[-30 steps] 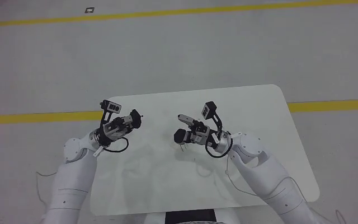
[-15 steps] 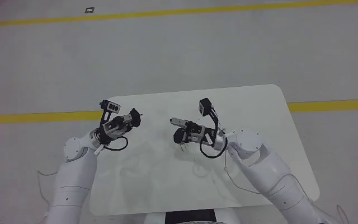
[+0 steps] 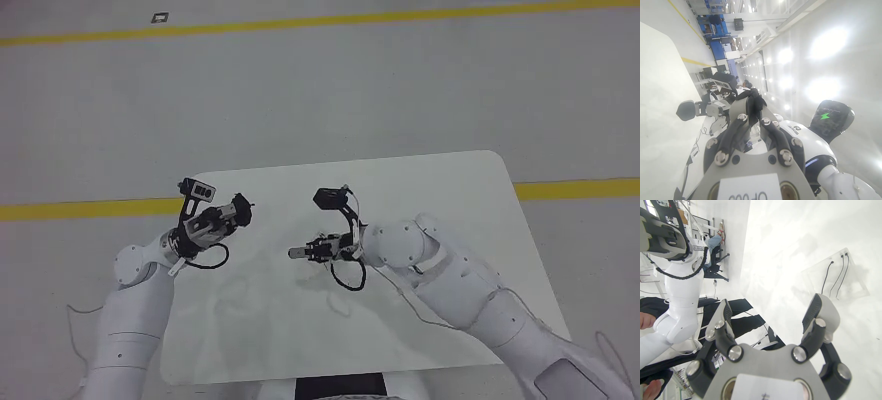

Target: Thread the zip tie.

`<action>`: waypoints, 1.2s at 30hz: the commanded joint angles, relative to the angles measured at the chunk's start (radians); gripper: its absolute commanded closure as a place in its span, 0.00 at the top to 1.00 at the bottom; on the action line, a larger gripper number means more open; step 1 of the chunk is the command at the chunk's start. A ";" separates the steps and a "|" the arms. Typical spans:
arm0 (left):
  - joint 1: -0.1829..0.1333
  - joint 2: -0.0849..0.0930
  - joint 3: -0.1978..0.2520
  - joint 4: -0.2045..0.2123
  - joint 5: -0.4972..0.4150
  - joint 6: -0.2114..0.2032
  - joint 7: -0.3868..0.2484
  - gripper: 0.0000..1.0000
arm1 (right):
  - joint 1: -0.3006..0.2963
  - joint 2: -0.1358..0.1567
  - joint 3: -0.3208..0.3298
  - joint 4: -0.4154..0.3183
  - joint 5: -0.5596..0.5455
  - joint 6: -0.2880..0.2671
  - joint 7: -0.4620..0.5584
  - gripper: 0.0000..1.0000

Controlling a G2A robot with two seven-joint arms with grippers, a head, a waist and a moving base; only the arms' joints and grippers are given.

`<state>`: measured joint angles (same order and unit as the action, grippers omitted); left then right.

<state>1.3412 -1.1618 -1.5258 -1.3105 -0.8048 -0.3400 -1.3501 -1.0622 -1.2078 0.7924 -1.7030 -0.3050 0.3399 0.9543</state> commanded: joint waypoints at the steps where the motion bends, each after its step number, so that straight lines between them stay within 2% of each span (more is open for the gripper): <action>1: 0.000 0.000 0.000 0.000 0.000 0.000 0.000 0.00 | -0.001 0.000 0.001 0.000 0.002 0.000 0.000 1.00; 5: 0.000 0.000 0.000 0.000 0.000 0.000 0.000 0.00 | -0.002 0.000 -0.001 -0.001 0.002 -0.005 -0.003 1.00; 6: 0.000 0.000 0.000 0.000 0.000 0.000 0.000 0.00 | 0.001 -0.002 -0.013 -0.003 -0.009 -0.023 -0.002 1.00; 7: 0.000 0.000 0.000 0.000 0.000 0.000 0.000 0.00 | 0.017 -0.005 -0.028 0.004 -0.027 -0.030 0.003 1.00; 10: 0.000 0.000 0.000 0.000 0.000 0.000 0.000 0.00 | 0.089 -0.021 -0.099 0.045 -0.122 0.000 0.056 1.00; 14: 0.000 0.000 0.000 0.000 0.000 0.000 0.000 0.00 | 0.191 -0.066 -0.184 0.157 -0.168 0.000 0.093 1.00; 18: 0.000 0.000 0.000 0.000 0.000 0.000 0.000 0.00 | 0.259 -0.116 -0.238 0.280 -0.192 0.000 0.114 1.00; 21: 0.000 0.000 0.000 0.000 0.000 0.000 0.000 0.00 | 0.283 -0.150 -0.263 0.335 -0.201 0.000 0.114 1.00; 28: 0.000 0.000 0.000 0.000 0.000 0.000 0.000 0.00 | 0.283 -0.150 -0.263 0.335 -0.201 0.000 0.114 1.00; 32: 0.000 0.000 0.000 0.000 0.000 0.000 0.000 0.00 | 0.293 -0.157 -0.301 0.333 -0.314 0.000 0.132 1.00; 36: 0.000 0.000 0.000 0.000 0.000 0.000 0.000 0.00 | 0.311 -0.190 -0.316 0.384 -0.378 0.000 0.173 1.00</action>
<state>1.3412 -1.1618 -1.5258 -1.3105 -0.8048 -0.3400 -1.3501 -0.7553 -1.3887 0.4778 -1.3346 -0.6714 0.3401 1.1191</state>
